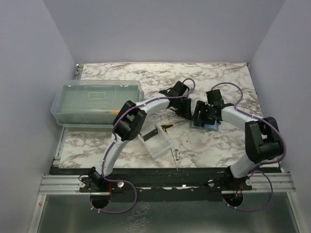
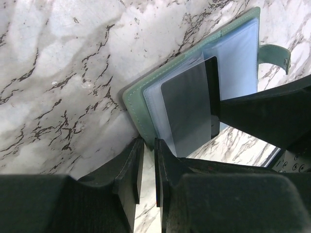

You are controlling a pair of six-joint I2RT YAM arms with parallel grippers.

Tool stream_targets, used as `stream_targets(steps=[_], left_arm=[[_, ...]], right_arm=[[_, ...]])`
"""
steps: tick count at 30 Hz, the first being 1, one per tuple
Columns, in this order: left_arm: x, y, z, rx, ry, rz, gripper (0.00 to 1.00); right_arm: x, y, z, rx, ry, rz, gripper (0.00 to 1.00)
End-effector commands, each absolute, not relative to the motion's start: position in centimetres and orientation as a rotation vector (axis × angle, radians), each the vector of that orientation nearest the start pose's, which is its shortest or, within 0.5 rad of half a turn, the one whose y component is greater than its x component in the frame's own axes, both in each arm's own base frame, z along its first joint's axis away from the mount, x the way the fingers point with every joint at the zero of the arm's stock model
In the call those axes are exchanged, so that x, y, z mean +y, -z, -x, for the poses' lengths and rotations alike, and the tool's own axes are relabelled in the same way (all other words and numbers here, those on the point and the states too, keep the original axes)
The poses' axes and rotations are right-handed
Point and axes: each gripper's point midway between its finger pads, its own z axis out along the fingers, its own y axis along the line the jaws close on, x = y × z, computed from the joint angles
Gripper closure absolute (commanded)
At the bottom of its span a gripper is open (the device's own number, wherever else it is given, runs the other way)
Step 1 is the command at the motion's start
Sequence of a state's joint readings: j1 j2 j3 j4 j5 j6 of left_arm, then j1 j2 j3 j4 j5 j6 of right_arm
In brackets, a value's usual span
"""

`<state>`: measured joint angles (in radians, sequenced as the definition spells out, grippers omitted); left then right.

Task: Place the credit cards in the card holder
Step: Insert the credit card into the card holder.

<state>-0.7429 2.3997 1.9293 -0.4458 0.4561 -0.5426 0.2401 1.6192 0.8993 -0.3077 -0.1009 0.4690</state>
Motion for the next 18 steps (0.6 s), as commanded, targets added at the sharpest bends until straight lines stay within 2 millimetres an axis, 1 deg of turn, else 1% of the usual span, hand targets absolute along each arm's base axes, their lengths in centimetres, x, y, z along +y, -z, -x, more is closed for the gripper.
stream_targets(steps=[1, 4, 5, 7, 9, 10, 12, 15, 18], left_arm=[[-43.6, -2.7, -35.2, 2.700, 0.991, -0.466, 0.78], [-43.2, -2.6, -35.1, 2.708, 0.981, -0.461, 0.78], [-43.1, -2.5, -35.0, 2.710, 0.983, -0.460, 0.78], [-43.2, -2.5, -34.9, 2.714, 0.996, -0.460, 0.78], [-43.2, -2.7, -34.8, 2.713, 0.997, -0.462, 0.78], [-43.2, -2.8, -34.8, 2.709, 0.995, -0.463, 0.78], [-43.1, -3.4, -34.8, 2.701, 1.002, -0.464, 0.78], [-43.4, -3.6, -34.6, 2.701, 1.026, -0.462, 0.78], [-43.5, -2.9, -34.5, 2.719, 1.040, -0.451, 0.78]], right_arm=[[10.0, -3.2, -32.7, 2.632, -0.262, -0.260, 0.27], [9.2, -3.8, -32.8, 2.625, -0.199, -0.235, 0.26], [9.3, -4.1, -32.9, 2.618, -0.208, -0.206, 0.25], [10.5, -5.2, -33.0, 2.599, -0.335, -0.182, 0.23], [11.3, -6.8, -33.2, 2.550, -0.504, -0.228, 0.23], [11.5, -7.5, -33.4, 2.520, -0.554, -0.245, 0.23], [11.2, -8.3, -33.7, 2.480, -0.569, -0.256, 0.22], [9.9, -7.3, -33.8, 2.518, -0.511, -0.280, 0.24], [9.8, -6.3, -33.8, 2.524, -0.510, -0.273, 0.29]])
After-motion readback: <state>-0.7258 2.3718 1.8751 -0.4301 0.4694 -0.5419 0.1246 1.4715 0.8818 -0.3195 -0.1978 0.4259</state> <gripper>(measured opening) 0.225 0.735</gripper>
